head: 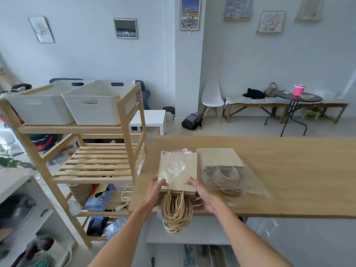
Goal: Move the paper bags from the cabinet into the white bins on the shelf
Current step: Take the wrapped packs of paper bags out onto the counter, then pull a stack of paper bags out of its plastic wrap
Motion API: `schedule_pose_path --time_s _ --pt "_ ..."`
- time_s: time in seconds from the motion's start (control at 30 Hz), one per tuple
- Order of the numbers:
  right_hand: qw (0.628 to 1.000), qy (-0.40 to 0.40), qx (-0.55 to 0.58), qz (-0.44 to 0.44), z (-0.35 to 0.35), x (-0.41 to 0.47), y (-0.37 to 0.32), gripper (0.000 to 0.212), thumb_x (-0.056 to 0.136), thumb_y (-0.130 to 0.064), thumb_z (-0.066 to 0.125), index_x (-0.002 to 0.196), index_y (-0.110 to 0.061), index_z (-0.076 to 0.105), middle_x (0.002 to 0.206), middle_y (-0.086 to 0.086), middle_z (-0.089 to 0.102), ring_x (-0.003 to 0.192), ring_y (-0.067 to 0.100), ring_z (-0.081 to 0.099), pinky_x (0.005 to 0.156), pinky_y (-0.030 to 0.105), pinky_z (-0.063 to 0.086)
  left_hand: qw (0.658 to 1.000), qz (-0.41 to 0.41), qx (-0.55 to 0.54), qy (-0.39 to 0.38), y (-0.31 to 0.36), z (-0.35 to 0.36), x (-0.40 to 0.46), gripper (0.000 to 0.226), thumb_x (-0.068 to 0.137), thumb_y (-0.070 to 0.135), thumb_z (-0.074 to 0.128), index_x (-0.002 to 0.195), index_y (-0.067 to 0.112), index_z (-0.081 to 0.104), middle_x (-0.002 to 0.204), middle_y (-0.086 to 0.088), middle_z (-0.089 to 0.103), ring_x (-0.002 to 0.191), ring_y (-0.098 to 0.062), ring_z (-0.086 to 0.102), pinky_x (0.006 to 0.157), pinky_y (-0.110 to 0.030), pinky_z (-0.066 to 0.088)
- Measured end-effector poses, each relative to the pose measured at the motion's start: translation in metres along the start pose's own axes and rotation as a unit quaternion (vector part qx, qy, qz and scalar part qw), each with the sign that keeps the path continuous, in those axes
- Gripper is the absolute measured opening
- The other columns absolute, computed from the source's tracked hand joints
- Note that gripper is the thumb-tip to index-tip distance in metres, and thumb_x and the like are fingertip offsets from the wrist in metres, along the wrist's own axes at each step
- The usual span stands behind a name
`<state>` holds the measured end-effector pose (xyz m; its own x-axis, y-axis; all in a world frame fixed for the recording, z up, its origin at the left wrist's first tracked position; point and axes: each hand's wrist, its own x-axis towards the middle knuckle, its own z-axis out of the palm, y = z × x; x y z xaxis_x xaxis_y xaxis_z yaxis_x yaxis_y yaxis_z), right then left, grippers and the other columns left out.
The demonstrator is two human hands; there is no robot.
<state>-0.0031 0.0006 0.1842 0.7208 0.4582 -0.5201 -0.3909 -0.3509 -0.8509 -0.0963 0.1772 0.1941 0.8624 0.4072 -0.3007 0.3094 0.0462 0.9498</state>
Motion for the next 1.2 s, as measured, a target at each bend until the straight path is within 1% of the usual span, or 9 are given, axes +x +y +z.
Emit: schedule_pose_path --time_s 0.13,0.33,0.57,0.67,0.83,0.9,1.0,1.1,1.2 --pt "0.999 0.028 0.007 0.012 0.003 0.053 -0.015 0.044 0.069 -0.067 0.063 0.095 -0.032 0.056 0.114 -0.002 0.059 0.099 0.015 0.054 0.078 0.034 0.043 0.999 -0.028 0.004 -0.019 -0.002 -0.003 0.057 0.039 0.093 0.029 0.059 0.128 0.017 0.048 0.098 -0.008 0.061 0.062 -0.014 0.057 0.048 -0.021 0.048" --pt "0.998 0.046 0.023 0.033 -0.003 0.113 -0.033 0.058 0.073 -0.063 0.064 0.119 -0.032 0.044 0.163 0.008 0.027 0.144 0.026 0.029 0.115 0.049 0.020 0.995 -0.079 0.003 -0.054 0.006 -0.001 0.127 0.033 0.096 0.030 0.052 0.124 0.013 0.047 0.087 -0.012 0.058 0.066 -0.020 0.050 0.060 -0.030 0.038" --pt "0.999 0.017 0.029 0.038 -0.012 0.171 -0.047 0.082 0.064 -0.073 0.064 0.134 -0.033 0.046 0.165 0.007 0.024 0.147 0.026 0.026 0.119 0.053 0.014 0.997 -0.080 0.001 -0.017 0.001 0.006 0.185 0.025 0.098 0.032 0.048 0.115 0.014 0.050 0.097 -0.012 0.056 0.076 -0.022 0.050 0.062 -0.032 0.036" --pt "0.999 -0.010 0.038 0.033 -0.022 0.182 -0.052 0.077 0.056 -0.078 0.066 0.121 -0.040 0.053 0.164 0.003 0.028 0.146 0.024 0.026 0.120 0.053 0.012 0.997 -0.074 0.009 -0.010 0.000 0.008 0.201 0.020 0.099 0.034 0.045 0.104 0.015 0.050 0.087 -0.008 0.051 0.068 -0.018 0.045 0.058 -0.031 0.032" --pt "0.997 -0.007 0.072 -0.009 -0.038 0.185 -0.062 0.100 0.060 -0.078 0.069 0.147 -0.033 0.046 0.164 -0.002 0.032 0.149 0.021 0.026 0.123 0.051 0.013 0.989 -0.132 -0.042 -0.054 0.002 -0.005 0.216 0.039 0.093 0.052 0.046 0.092 0.014 0.056 0.057 0.000 0.051 0.052 -0.014 0.044 0.058 -0.032 0.033" --pt "0.995 0.047 0.086 -0.031 -0.046 0.187 -0.072 0.090 0.073 -0.073 0.065 0.149 -0.029 0.045 0.161 -0.001 0.036 0.147 0.023 0.031 0.121 0.050 0.021 0.989 -0.132 -0.047 -0.047 0.007 -0.012 0.223 0.055 0.097 0.062 0.041 0.117 0.015 0.061 0.085 -0.006 0.072 0.080 -0.022 0.064 0.076 -0.037 0.047" --pt "0.995 0.084 0.047 -0.040 -0.056 0.193 -0.090 0.061 0.096 -0.053 0.055 0.146 -0.019 0.049 0.156 0.002 0.044 0.139 0.022 0.042 0.106 0.037 0.032 0.990 -0.137 0.002 -0.017 0.013 -0.016 0.230 0.078 0.094 0.072 0.039 0.153 0.021 0.038 0.151 -0.014 0.048 0.138 -0.035 0.045 0.118 -0.052 0.030" --pt "0.997 0.071 -0.028 -0.016 -0.054 0.199 -0.101 0.062 0.095 -0.050 0.055 0.144 -0.014 0.050 0.153 0.004 0.047 0.139 0.024 0.043 0.100 0.034 0.034 0.990 -0.137 0.015 -0.030 0.022 -0.007 0.231 0.079 0.092 0.069 0.048 0.152 0.019 0.038 0.147 -0.016 0.052 0.134 -0.035 0.050 0.115 -0.053 0.036" --pt "0.996 0.054 -0.067 0.020 -0.047 0.204 -0.103 0.062 0.089 -0.045 0.060 0.142 -0.011 0.053 0.148 0.005 0.054 0.134 0.026 0.049 0.113 0.038 0.036 0.992 -0.127 0.000 -0.028 0.027 0.005 0.231 0.059 0.098 0.055 0.052 0.137 0.011 0.047 0.115 -0.015 0.069 0.095 -0.027 0.067 0.084 -0.039 0.055"
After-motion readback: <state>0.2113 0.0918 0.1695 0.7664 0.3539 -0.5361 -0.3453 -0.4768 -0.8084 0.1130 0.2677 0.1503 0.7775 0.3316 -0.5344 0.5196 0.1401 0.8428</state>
